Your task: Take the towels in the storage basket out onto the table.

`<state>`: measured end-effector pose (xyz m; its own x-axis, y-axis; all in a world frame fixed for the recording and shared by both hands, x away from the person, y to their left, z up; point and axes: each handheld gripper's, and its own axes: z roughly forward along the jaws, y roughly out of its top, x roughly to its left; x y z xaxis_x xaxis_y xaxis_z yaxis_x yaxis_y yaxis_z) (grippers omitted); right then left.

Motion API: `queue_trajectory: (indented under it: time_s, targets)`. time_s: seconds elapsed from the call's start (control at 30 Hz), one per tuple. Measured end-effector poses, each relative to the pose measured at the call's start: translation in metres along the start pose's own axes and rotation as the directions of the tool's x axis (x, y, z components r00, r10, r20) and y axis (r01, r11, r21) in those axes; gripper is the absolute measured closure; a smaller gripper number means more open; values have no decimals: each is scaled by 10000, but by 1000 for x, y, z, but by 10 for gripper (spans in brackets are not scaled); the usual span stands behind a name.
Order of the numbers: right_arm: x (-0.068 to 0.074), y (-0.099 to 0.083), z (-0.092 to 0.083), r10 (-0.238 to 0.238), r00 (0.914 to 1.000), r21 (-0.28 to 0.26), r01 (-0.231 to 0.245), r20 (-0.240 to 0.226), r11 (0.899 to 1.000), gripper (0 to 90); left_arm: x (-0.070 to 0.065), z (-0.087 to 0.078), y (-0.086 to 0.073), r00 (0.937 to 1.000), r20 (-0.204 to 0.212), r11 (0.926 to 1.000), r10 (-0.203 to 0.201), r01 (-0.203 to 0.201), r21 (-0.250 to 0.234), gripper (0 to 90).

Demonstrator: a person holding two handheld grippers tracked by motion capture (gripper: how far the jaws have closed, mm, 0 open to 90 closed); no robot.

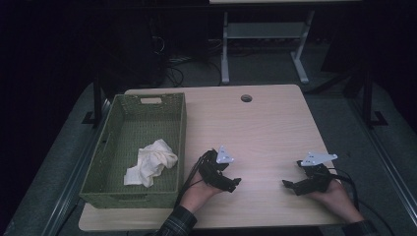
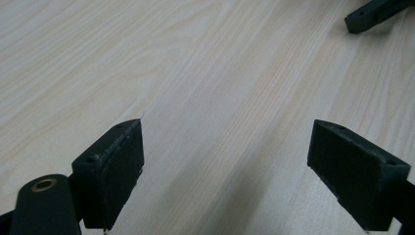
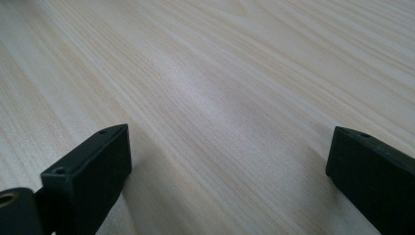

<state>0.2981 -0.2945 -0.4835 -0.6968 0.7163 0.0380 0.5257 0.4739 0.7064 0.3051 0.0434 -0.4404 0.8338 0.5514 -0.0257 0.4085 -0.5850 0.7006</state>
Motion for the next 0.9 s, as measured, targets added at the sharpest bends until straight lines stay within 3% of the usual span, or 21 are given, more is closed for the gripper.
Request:
queue_trajectory:
  time_s: [0.3, 0.9]
  targets:
    - [0, 0, 0, 0, 10000, 1, 0, 1, 10000, 28, 0, -8, 9, 9998, -99, 9999, 147, -147, 39, 131]
    - [0, 0, 0, 11, 10000, -7, -11, 14, 10000, 28, 5, -24, 20, 9994, -324, 9999, -111, 112, 50, 131]
